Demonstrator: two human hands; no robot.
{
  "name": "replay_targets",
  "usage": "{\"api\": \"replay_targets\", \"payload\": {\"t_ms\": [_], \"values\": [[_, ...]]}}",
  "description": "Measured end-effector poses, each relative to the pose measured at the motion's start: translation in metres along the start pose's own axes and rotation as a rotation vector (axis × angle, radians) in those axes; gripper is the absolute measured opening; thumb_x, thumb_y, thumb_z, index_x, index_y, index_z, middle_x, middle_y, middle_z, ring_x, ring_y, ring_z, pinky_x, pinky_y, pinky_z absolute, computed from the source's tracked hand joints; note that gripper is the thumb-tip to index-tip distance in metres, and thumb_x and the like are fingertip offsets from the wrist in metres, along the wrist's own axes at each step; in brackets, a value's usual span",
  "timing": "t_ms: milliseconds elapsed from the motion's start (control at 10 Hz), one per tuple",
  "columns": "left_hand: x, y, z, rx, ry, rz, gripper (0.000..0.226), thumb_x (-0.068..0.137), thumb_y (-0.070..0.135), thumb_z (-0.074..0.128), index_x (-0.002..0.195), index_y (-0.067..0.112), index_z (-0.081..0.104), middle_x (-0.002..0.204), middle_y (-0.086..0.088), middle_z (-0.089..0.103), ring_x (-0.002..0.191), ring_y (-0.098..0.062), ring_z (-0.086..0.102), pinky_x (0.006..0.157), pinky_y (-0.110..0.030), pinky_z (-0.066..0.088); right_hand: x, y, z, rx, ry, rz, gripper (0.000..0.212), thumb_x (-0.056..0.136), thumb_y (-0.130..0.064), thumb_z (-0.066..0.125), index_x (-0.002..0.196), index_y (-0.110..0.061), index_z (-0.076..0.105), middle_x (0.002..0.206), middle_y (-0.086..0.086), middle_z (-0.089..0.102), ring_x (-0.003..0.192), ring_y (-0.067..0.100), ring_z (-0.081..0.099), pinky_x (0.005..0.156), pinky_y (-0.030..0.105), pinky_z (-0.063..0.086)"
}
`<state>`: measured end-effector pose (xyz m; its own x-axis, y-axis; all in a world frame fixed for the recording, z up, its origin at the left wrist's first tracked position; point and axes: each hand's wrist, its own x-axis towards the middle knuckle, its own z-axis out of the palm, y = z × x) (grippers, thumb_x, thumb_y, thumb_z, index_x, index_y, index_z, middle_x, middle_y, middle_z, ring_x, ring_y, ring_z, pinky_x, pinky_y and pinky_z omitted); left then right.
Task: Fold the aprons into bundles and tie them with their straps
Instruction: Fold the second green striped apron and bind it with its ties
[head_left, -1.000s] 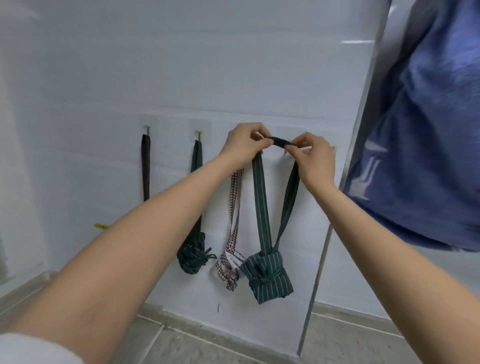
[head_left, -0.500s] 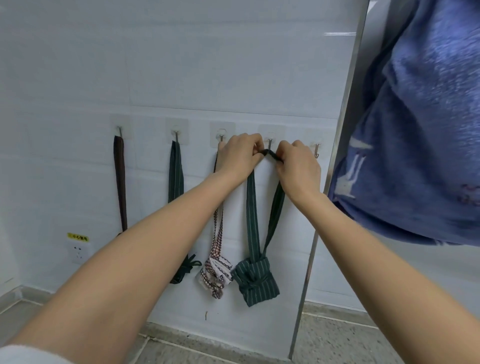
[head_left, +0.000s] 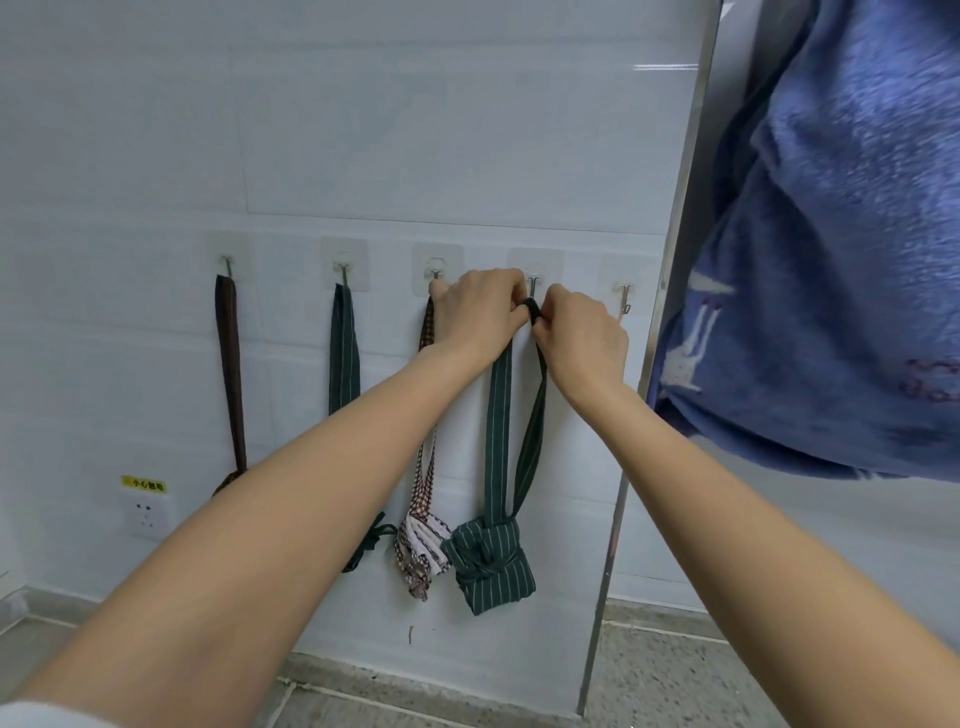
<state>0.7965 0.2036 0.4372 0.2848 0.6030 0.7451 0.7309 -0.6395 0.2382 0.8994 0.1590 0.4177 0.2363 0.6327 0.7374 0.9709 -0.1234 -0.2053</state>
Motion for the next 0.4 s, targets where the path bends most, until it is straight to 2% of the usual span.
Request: {"api": "replay_targets", "payload": {"t_ms": [100,200,300,400], "values": [[-0.002,-0.002,0.001,-0.040,-0.020,0.005,0.012,0.087,0.026,0.056,0.098,0.023,0.060,0.091,0.007,0.065,0.094,-0.019,0.058,0.080,-0.034,0.027,0.000,0.001,-0.001,0.033,-0.025,0.016,0.015,0.094,-0.019,0.045,0.100,-0.009,0.054,0.093,0.010,0.059,0.079,0.027,0.053,0.058,0.031,0.032],[-0.006,-0.007,0.002,-0.136,-0.083,-0.003,0.014,0.085,0.028,0.060,0.098,0.022,0.058,0.087,0.009,0.064,0.091,-0.016,0.058,0.086,-0.035,0.033,0.000,0.004,-0.003,0.102,-0.069,0.020,0.015,0.091,-0.018,0.048,0.101,-0.009,0.056,0.095,0.008,0.060,0.083,0.026,0.054,0.060,0.030,0.034],[-0.007,-0.012,0.002,-0.304,-0.147,-0.018,0.015,0.083,0.025,0.064,0.096,0.021,0.058,0.077,0.012,0.061,0.084,-0.015,0.059,0.085,-0.034,0.045,-0.001,0.007,-0.004,0.218,-0.090,0.037,0.017,0.089,-0.019,0.052,0.103,-0.011,0.058,0.097,0.006,0.063,0.088,0.025,0.058,0.066,0.034,0.046],[-0.011,-0.015,0.001,-0.472,-0.173,-0.060,0.015,0.083,0.019,0.062,0.097,0.022,0.059,0.078,0.009,0.063,0.078,-0.012,0.059,0.079,-0.028,0.048,-0.004,0.011,-0.003,0.318,-0.097,0.037,0.019,0.089,-0.021,0.055,0.105,-0.011,0.059,0.100,0.005,0.064,0.092,0.022,0.059,0.075,0.035,0.050]]}}
